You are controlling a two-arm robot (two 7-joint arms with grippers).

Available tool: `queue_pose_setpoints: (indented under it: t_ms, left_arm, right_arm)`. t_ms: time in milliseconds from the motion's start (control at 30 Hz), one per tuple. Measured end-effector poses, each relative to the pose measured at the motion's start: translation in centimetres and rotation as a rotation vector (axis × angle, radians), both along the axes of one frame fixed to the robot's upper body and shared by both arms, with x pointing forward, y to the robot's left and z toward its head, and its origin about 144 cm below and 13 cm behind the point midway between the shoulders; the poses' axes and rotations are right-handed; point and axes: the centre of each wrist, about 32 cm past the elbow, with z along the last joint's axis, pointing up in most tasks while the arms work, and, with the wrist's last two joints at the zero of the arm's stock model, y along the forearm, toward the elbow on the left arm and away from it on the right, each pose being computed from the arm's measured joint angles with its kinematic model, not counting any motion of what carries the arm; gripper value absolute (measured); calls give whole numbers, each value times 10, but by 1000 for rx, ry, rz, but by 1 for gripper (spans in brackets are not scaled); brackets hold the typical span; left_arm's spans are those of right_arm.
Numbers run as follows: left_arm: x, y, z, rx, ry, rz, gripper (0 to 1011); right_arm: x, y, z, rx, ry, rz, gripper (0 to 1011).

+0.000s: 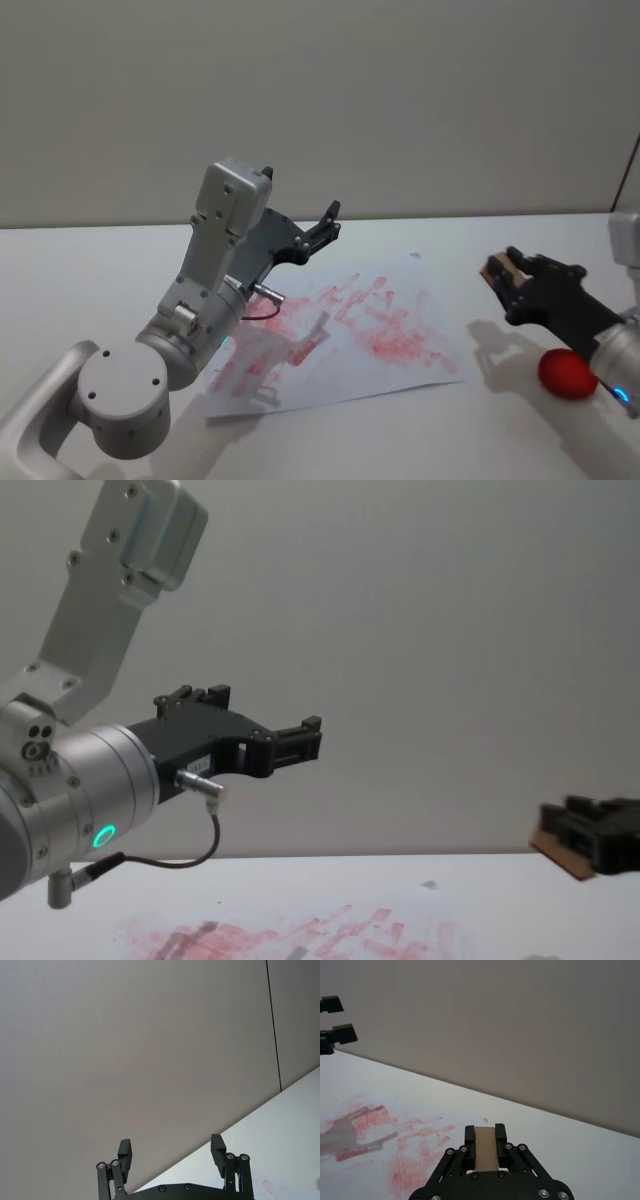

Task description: Use the one hand to pick up the stamp and affix it onto the A4 paper.

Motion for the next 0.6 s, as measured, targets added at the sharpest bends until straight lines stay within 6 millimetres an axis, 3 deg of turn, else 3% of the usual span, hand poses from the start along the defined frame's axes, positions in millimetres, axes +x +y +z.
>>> queue_pose_setpoints:
  t_ms: [600]
  left_arm:
    - [0,0,0,0,0,0,1001]
  right_arm:
    - [36,20,-22,-21,102,175,223]
